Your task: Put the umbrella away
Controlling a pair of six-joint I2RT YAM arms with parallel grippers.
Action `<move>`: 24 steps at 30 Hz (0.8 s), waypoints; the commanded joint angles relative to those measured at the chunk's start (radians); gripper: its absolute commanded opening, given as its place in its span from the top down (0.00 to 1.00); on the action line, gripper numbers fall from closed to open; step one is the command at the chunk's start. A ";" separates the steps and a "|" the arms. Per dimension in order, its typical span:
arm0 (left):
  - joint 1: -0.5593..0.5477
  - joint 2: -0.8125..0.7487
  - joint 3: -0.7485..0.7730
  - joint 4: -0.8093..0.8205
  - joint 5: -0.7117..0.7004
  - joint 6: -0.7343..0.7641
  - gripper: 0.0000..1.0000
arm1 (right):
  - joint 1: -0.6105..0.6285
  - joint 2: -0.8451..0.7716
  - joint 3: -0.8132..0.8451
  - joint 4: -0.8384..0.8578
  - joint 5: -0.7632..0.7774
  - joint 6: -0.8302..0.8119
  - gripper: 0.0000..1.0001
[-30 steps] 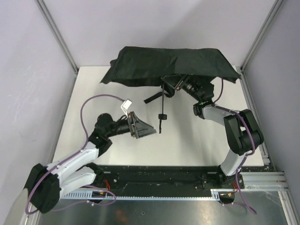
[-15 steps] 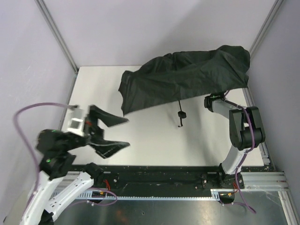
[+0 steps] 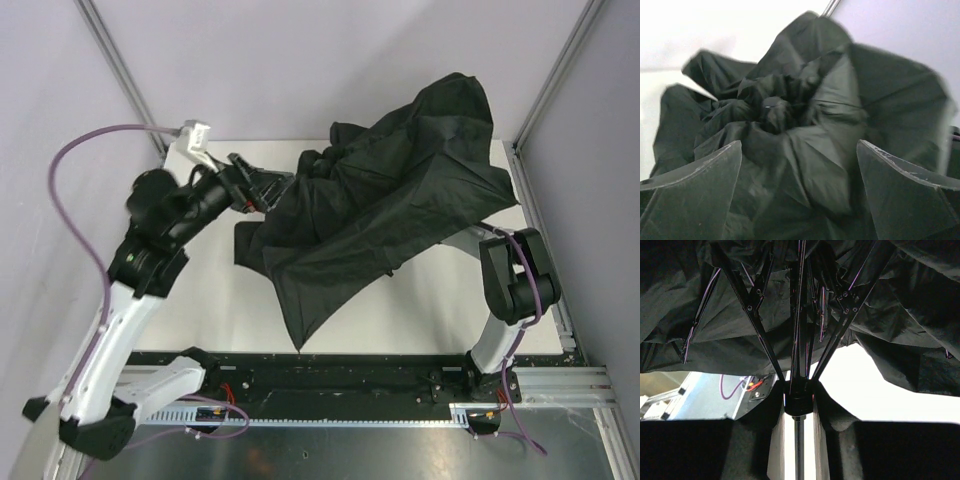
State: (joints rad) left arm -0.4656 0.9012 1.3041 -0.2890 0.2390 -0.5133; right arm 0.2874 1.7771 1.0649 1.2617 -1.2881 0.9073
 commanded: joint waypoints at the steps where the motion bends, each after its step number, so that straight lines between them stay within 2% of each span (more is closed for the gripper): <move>1: 0.061 0.070 0.027 -0.015 0.133 -0.095 0.01 | 0.054 -0.083 0.026 0.324 -0.016 0.001 1.00; 9: 0.047 0.131 -0.093 0.122 0.329 -0.129 0.01 | 0.079 -0.071 0.026 0.324 0.021 0.000 1.00; 13: -0.002 0.161 -0.115 0.162 0.312 -0.085 0.01 | 0.088 -0.063 0.025 0.326 0.012 0.000 1.00; 19: -0.032 0.287 -0.068 0.165 0.250 -0.060 0.02 | 0.116 -0.073 0.025 0.326 -0.019 0.015 1.00; 22: -0.039 0.332 -0.027 0.165 0.179 -0.064 0.19 | 0.134 -0.063 0.025 0.326 -0.030 0.035 1.00; 24: -0.045 0.357 -0.004 0.166 0.146 -0.076 0.39 | 0.147 -0.060 0.025 0.326 -0.030 0.041 1.00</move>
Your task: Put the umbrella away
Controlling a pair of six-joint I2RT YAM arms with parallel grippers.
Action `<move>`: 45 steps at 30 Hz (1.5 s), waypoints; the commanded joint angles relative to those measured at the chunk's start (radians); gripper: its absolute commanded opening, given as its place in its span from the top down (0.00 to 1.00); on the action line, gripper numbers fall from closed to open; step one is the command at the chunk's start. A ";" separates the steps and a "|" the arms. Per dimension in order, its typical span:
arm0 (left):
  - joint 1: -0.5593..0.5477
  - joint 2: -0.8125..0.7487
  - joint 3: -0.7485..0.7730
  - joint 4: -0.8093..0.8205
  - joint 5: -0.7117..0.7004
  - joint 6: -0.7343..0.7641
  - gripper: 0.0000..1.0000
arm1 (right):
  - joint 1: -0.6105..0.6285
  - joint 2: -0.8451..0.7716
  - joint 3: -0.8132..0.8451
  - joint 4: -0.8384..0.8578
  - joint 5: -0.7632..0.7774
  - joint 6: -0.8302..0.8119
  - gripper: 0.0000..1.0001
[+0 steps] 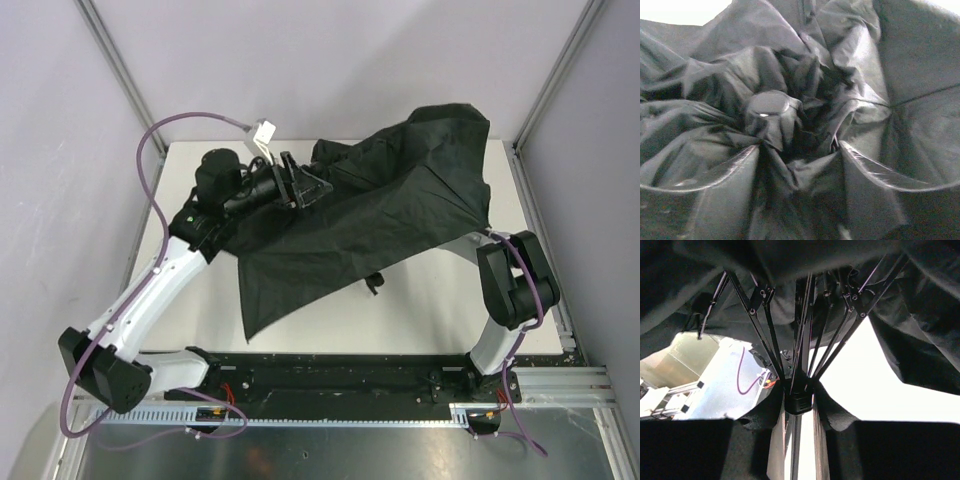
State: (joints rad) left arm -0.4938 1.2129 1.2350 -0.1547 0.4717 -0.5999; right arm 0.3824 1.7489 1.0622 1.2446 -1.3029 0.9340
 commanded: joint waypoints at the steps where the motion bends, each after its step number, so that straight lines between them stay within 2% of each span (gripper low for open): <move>1: -0.020 0.056 0.077 0.034 -0.095 -0.001 0.54 | 0.058 -0.031 0.027 0.344 -0.013 0.017 1.00; 3: -0.030 0.070 0.098 0.039 -0.107 -0.020 0.84 | 0.063 -0.026 0.027 0.343 -0.006 0.022 1.00; 4: -0.038 0.075 0.107 0.040 -0.109 -0.024 0.92 | 0.062 -0.021 0.027 0.345 0.000 0.027 1.00; 6: -0.053 0.070 0.115 0.041 -0.098 -0.023 0.98 | 0.052 -0.014 0.026 0.345 0.019 0.040 1.00; 7: -0.056 0.060 0.111 0.041 -0.086 -0.021 0.97 | 0.045 -0.012 0.024 0.345 0.026 0.047 1.00; 8: -0.053 0.044 0.104 0.041 -0.077 -0.014 0.88 | 0.037 -0.012 0.022 0.345 0.033 0.050 1.00; 9: -0.045 0.021 0.092 0.040 -0.063 -0.008 0.73 | 0.029 -0.011 0.018 0.345 0.040 0.054 1.00; 11: -0.011 -0.064 0.050 0.041 -0.046 0.007 0.32 | 0.007 -0.008 0.008 0.346 0.057 0.066 1.00; 12: 0.007 -0.106 0.034 0.040 -0.038 0.017 0.16 | -0.004 -0.007 0.005 0.346 0.062 0.070 1.00; 13: 0.028 -0.149 0.020 0.040 -0.024 0.025 0.08 | -0.014 -0.005 0.002 0.347 0.064 0.077 1.00; 15: 0.076 -0.225 0.001 0.037 0.026 0.034 0.02 | -0.033 -0.001 -0.003 0.346 0.068 0.090 1.00; 17: 0.123 -0.291 -0.014 0.022 0.069 0.037 0.01 | -0.049 0.002 -0.009 0.346 0.076 0.100 1.00; 23: 0.197 -0.432 -0.063 -0.119 0.120 0.076 0.06 | -0.081 0.007 -0.012 0.345 0.137 0.140 1.00; 29: 0.202 -0.481 -0.118 -0.244 0.053 0.135 0.01 | -0.079 0.003 -0.016 0.346 0.145 0.161 1.00; 33: 0.202 -0.477 -0.130 -0.323 -0.091 0.189 0.08 | -0.077 -0.010 -0.024 0.346 0.137 0.167 1.00; 35: 0.202 -0.470 -0.135 -0.333 -0.115 0.208 0.13 | -0.075 -0.018 -0.027 0.346 0.127 0.171 1.00; 37: 0.203 -0.442 -0.134 -0.333 -0.099 0.205 0.28 | -0.066 -0.025 -0.028 0.346 0.110 0.170 1.00; 40: 0.197 -0.367 -0.126 -0.300 0.007 0.165 0.50 | -0.046 -0.029 -0.028 0.345 0.099 0.163 1.00; 42: 0.179 -0.327 -0.125 -0.255 0.039 0.134 0.58 | -0.033 -0.027 -0.028 0.345 0.100 0.158 1.00; 45: 0.120 -0.282 -0.122 -0.161 0.037 0.098 0.62 | -0.012 -0.024 -0.029 0.346 0.099 0.149 1.00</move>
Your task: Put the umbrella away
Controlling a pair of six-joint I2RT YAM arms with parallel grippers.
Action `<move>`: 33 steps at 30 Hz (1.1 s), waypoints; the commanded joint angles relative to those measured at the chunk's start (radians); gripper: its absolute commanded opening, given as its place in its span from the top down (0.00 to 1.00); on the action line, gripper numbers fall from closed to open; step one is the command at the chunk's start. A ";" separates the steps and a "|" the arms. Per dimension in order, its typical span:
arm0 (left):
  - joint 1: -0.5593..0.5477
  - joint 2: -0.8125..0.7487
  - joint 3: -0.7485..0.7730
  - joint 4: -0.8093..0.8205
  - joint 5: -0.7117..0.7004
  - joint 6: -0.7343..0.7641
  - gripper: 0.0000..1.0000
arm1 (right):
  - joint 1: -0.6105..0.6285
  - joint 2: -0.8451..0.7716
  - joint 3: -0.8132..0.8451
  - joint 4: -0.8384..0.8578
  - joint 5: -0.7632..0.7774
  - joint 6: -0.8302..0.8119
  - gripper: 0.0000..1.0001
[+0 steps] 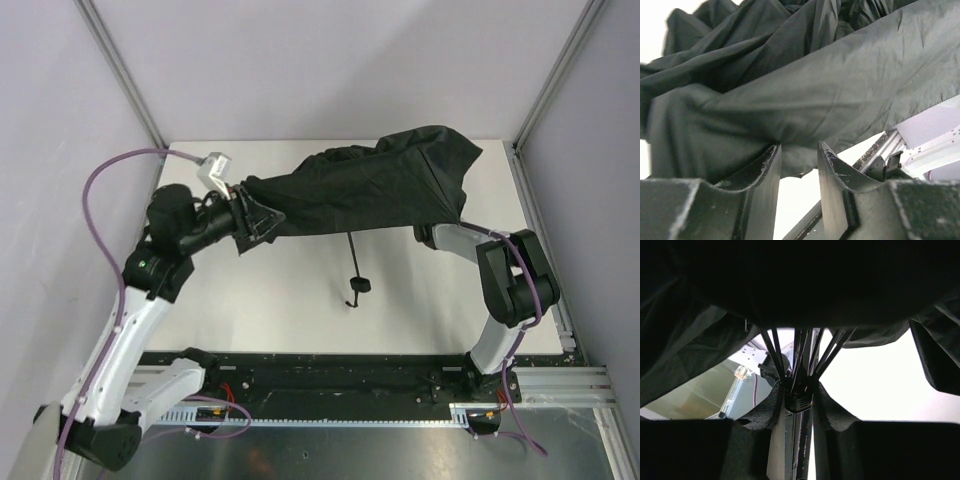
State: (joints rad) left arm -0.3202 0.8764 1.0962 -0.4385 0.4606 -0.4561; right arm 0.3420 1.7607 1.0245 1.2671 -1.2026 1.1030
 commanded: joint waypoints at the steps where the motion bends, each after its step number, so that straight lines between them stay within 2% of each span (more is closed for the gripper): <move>1: -0.079 0.077 0.021 0.150 0.044 -0.055 0.62 | 0.036 -0.037 0.009 0.324 -0.001 -0.022 1.00; 7: -0.130 0.221 0.051 0.227 0.012 -0.045 0.66 | 0.073 -0.066 0.008 0.324 -0.030 -0.025 1.00; 11: -0.137 0.307 0.088 0.282 0.080 -0.066 0.68 | 0.095 -0.075 0.009 0.323 -0.059 -0.025 1.00; 13: -0.137 0.308 0.093 0.288 0.104 -0.068 0.65 | 0.084 -0.071 0.006 0.323 -0.053 -0.027 1.00; 15: -0.137 0.272 0.073 0.290 0.128 -0.057 0.56 | 0.066 -0.067 0.005 0.324 -0.046 -0.032 1.00; 20: -0.130 0.068 -0.026 0.292 0.246 -0.029 0.17 | 0.026 -0.061 0.005 0.323 -0.061 -0.051 1.00; 22: -0.116 -0.009 -0.056 0.293 0.321 -0.023 0.06 | 0.016 -0.062 0.006 0.323 -0.079 -0.053 1.00; 25: -0.070 -0.089 -0.055 0.288 0.409 -0.031 0.01 | 0.014 -0.065 0.006 0.322 -0.090 -0.052 1.00; 28: -0.004 -0.124 -0.015 0.285 0.421 -0.060 0.01 | 0.024 -0.071 0.006 0.322 -0.091 -0.051 1.00; 33: 0.041 -0.071 0.068 0.278 0.251 -0.128 0.01 | 0.047 -0.084 0.006 0.322 -0.104 -0.041 1.00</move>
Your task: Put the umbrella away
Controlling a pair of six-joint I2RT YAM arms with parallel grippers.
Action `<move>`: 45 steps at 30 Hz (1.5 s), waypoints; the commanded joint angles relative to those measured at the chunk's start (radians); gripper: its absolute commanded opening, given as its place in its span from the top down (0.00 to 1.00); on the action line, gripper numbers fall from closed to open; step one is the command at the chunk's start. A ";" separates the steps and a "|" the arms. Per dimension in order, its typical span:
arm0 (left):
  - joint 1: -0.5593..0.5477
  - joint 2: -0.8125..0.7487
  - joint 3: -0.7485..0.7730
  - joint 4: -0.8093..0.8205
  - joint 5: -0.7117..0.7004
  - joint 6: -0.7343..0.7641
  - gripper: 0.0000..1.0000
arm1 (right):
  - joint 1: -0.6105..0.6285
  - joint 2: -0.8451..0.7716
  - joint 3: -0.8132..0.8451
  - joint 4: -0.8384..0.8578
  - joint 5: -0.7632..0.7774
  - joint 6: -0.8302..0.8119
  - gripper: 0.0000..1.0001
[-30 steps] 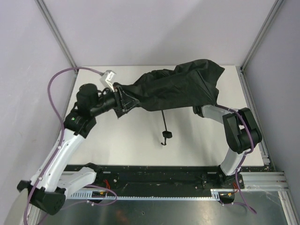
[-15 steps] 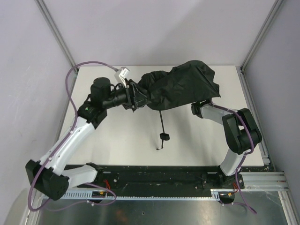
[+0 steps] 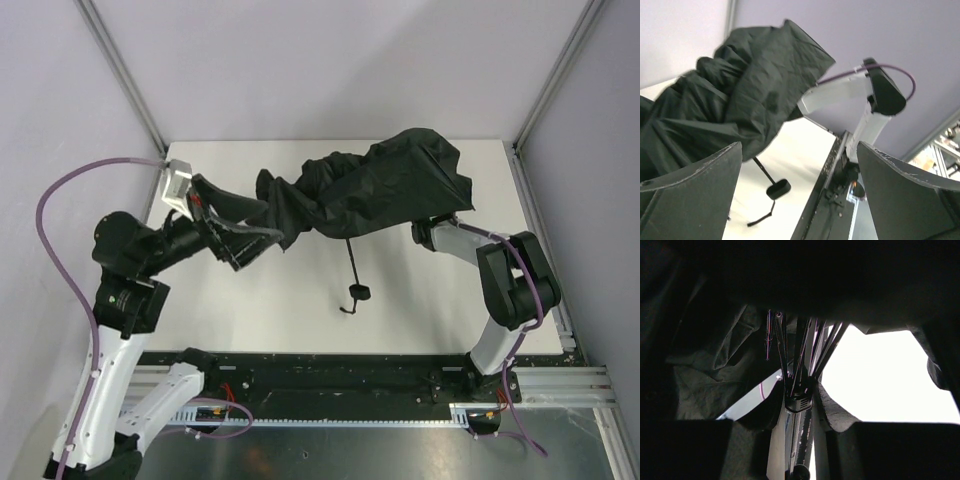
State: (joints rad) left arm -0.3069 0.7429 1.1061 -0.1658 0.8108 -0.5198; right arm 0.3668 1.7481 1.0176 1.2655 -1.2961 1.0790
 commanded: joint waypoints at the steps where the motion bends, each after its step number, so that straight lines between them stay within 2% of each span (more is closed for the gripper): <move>1: 0.031 0.092 0.068 0.004 -0.142 -0.084 0.01 | 0.026 -0.074 0.012 0.324 -0.013 -0.015 1.00; 4: 0.037 0.198 0.112 0.005 -0.220 -0.135 0.01 | 0.038 -0.082 0.013 0.324 -0.017 -0.012 1.00; 10: 0.014 0.377 0.229 0.005 -0.262 -0.110 0.01 | 0.052 -0.086 0.013 0.324 -0.021 -0.005 1.00; 15: -0.077 0.433 0.249 0.005 -0.366 -0.052 0.01 | 0.056 -0.077 0.012 0.324 -0.011 -0.010 1.00; 24: -0.178 0.503 0.269 0.021 -0.356 -0.027 0.01 | 0.072 -0.068 0.013 0.324 -0.019 -0.014 1.00; 31: -0.191 0.590 0.319 0.024 -0.374 -0.023 0.01 | 0.087 -0.083 0.013 0.322 -0.030 -0.006 1.00; 32: -0.189 0.599 0.325 0.023 -0.373 -0.019 0.05 | 0.087 -0.087 0.013 0.322 -0.033 -0.003 1.00; 34: -0.175 0.610 0.335 0.020 -0.337 -0.019 0.14 | 0.084 -0.096 0.012 0.322 -0.036 -0.002 1.00; 35: -0.161 0.606 0.332 0.019 -0.310 -0.022 0.14 | 0.079 -0.098 0.013 0.322 -0.034 0.000 1.00; 40: -0.074 0.482 0.239 0.015 -0.181 -0.006 0.02 | 0.069 -0.104 0.013 0.322 -0.045 0.003 1.00; 45: 0.043 0.364 0.184 0.014 -0.022 0.016 0.01 | 0.074 -0.097 0.013 0.322 -0.075 -0.002 1.00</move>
State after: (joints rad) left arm -0.3355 1.2175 1.3056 -0.1776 0.6273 -0.5423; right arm 0.4358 1.7027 1.0153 1.2636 -1.3518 1.0924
